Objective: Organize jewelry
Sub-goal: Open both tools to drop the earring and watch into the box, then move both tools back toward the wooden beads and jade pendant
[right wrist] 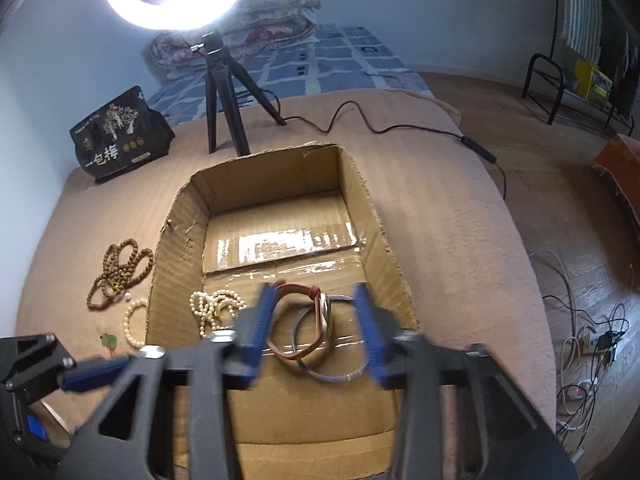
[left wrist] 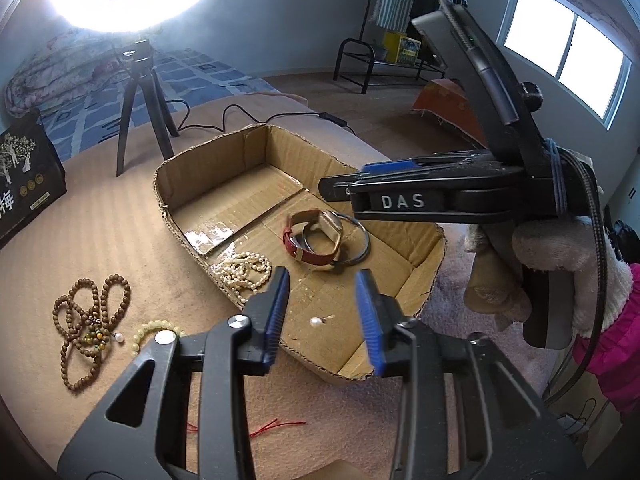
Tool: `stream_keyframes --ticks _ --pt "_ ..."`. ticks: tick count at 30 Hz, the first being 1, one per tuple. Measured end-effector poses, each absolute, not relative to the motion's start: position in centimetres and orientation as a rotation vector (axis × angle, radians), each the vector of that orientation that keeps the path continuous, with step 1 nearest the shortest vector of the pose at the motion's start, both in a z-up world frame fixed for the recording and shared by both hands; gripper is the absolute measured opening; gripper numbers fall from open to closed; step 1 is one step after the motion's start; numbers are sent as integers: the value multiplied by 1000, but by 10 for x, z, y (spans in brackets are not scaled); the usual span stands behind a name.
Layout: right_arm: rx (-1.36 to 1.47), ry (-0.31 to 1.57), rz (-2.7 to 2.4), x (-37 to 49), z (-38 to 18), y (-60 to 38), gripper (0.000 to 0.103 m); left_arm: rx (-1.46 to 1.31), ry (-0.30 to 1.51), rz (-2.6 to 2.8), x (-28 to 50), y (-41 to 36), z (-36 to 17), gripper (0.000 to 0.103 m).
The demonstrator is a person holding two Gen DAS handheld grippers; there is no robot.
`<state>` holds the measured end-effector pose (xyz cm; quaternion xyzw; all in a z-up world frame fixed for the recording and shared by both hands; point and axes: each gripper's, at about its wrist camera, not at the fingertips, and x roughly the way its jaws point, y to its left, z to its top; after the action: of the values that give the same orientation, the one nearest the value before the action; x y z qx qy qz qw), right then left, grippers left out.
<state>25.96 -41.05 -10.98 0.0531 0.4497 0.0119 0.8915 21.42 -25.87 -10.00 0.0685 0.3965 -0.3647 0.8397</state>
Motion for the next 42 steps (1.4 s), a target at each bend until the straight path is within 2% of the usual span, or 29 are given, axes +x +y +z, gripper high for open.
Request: stream_keyframes --ticks 14,18,26,27,30,42 --pt "94 924 5 251 -100 -407 53 139 834 -747 212 -246 -94 35" --pt "83 906 -3 246 -94 -403 62 132 828 -725 213 -235 -91 35" --pt "88 882 24 233 -82 -389 68 104 824 -649 220 -196 -90 35" --pt "90 879 32 232 -81 -387 69 104 824 -636 221 -189 -89 35" --pt "95 875 68 227 -79 -377 69 92 823 -594 227 -168 -88 47" --pt "58 890 219 217 -81 -321 69 -2 871 -432 260 -77 -100 48"
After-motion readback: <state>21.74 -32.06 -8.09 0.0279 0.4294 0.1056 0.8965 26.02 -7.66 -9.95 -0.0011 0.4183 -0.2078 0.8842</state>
